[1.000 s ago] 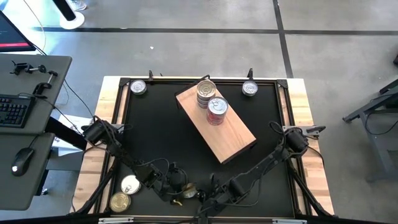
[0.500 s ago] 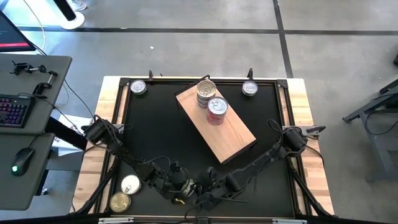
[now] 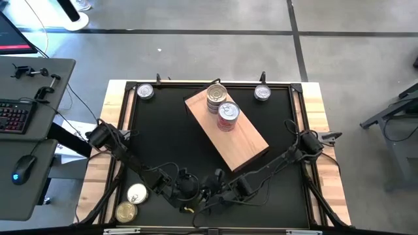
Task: Stack canned seafood by type on shelf
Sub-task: Put the green tuna can on the shelf
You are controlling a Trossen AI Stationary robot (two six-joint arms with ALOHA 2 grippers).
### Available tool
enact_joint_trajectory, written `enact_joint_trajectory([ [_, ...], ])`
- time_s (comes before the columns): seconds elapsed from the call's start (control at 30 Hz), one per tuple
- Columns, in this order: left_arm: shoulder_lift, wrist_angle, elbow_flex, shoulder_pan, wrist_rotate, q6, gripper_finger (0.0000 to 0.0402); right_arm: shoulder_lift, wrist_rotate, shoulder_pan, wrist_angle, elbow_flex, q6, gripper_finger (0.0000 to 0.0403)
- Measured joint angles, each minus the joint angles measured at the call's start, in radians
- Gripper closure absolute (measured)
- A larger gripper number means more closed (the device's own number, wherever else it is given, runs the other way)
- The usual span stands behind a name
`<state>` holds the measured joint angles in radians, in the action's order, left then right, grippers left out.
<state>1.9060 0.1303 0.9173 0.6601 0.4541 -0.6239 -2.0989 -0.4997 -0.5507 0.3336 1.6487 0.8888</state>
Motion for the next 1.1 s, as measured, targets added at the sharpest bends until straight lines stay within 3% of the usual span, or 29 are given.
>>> enact_joint_trajectory([
  [0.17,-0.027,-0.015,0.000,0.000,-0.001,0.035,0.0401,0.000,0.021,0.003,0.001,0.000,-0.010,0.0403],
  [0.47,-0.100,-0.135,0.000,0.002,0.001,-0.001,0.0401,0.086,0.213,0.013,0.053,0.000,-0.130,0.0403],
  [0.57,-0.123,-0.124,0.000,0.002,0.030,0.000,0.0401,0.112,0.229,-0.013,0.109,0.001,-0.116,0.0403],
  [0.77,-0.116,0.020,0.001,-0.005,-0.011,0.079,0.0401,0.104,0.203,-0.122,0.238,-0.050,0.061,0.0403],
  [1.0,-0.113,0.003,-0.001,0.002,0.014,0.088,0.0401,0.103,0.170,-0.177,0.188,-0.244,0.398,0.0403],
  [1.1,-0.097,0.006,-0.001,-0.013,0.016,0.082,0.0401,0.102,0.183,-0.157,0.083,-0.317,0.457,0.0403],
])
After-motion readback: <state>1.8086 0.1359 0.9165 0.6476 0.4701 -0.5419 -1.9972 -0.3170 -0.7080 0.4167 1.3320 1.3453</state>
